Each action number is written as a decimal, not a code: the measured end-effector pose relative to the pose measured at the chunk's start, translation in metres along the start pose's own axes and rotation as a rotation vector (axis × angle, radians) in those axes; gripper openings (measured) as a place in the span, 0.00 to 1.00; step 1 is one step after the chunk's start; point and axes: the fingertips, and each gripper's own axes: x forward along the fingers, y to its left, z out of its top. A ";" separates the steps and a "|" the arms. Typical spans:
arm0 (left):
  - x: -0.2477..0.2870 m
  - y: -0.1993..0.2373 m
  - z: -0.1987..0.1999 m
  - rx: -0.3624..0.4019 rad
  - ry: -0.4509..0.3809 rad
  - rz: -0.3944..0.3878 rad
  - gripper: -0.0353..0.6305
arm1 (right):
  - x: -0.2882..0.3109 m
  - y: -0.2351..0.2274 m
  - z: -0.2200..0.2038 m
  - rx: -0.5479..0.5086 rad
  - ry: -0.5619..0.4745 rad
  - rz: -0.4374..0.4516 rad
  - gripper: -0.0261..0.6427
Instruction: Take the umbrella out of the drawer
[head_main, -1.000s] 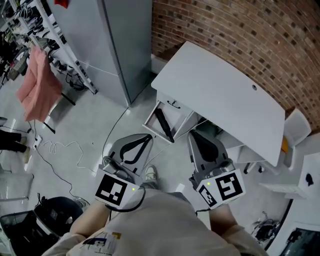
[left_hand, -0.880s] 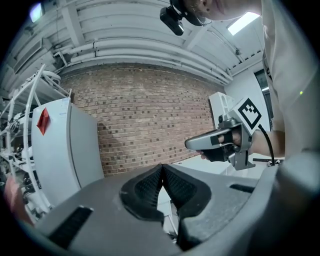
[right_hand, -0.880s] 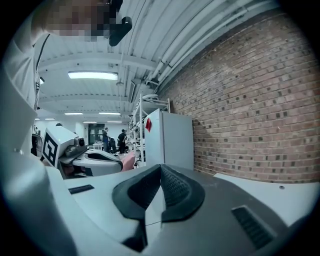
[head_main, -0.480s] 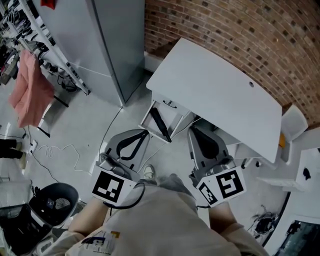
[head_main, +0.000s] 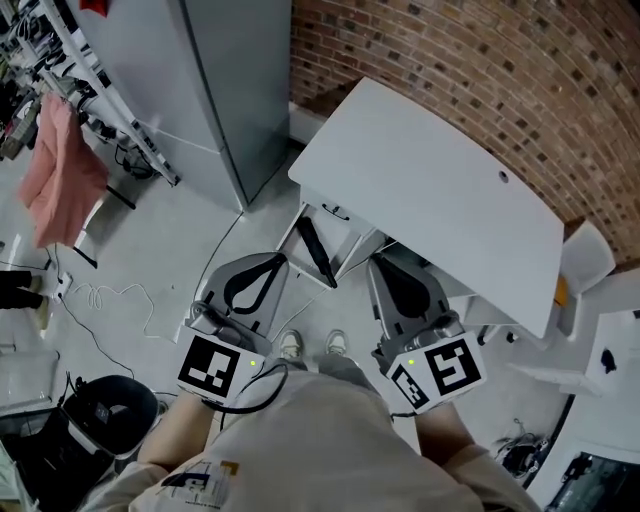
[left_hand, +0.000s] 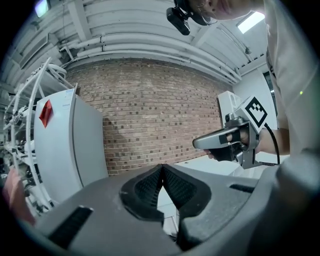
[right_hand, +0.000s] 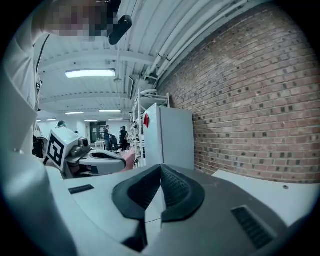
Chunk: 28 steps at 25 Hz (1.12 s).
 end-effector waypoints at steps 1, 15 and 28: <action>0.002 0.000 0.001 0.004 0.000 0.006 0.06 | 0.000 -0.002 0.000 0.001 0.000 0.007 0.05; 0.053 0.007 -0.018 -0.001 0.057 0.039 0.07 | 0.032 -0.052 -0.033 0.049 0.041 0.000 0.05; 0.107 0.024 -0.094 -0.033 0.157 0.040 0.06 | 0.099 -0.077 -0.117 0.034 0.152 0.020 0.17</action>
